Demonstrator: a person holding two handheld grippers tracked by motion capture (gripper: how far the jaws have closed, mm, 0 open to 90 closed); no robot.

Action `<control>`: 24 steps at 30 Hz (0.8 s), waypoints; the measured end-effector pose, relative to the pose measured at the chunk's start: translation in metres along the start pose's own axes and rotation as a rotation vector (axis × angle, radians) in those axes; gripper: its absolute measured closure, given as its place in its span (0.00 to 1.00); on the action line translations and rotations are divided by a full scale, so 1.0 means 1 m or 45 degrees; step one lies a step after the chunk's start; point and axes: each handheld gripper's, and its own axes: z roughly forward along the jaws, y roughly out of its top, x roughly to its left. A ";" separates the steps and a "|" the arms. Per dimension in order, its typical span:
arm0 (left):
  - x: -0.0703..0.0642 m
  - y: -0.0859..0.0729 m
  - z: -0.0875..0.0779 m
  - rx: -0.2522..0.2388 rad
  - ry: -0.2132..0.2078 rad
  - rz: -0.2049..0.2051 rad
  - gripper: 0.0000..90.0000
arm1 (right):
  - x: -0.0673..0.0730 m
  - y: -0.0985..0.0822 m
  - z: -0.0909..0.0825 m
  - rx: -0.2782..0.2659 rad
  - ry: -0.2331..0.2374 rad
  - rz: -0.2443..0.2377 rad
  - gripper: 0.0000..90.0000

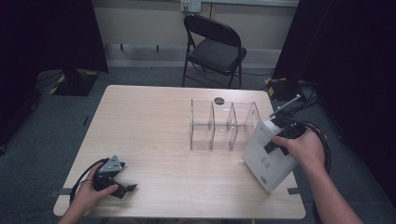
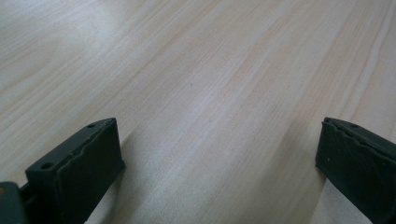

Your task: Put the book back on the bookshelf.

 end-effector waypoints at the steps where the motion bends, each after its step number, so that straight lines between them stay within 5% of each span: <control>1: 0.000 0.000 0.000 0.000 0.000 0.000 0.00 | 0.000 0.000 0.000 0.000 0.000 0.000 0.58; 24: 0.000 0.000 0.000 0.000 0.000 0.000 0.00 | 0.004 0.029 -0.008 0.017 -0.042 0.052 0.58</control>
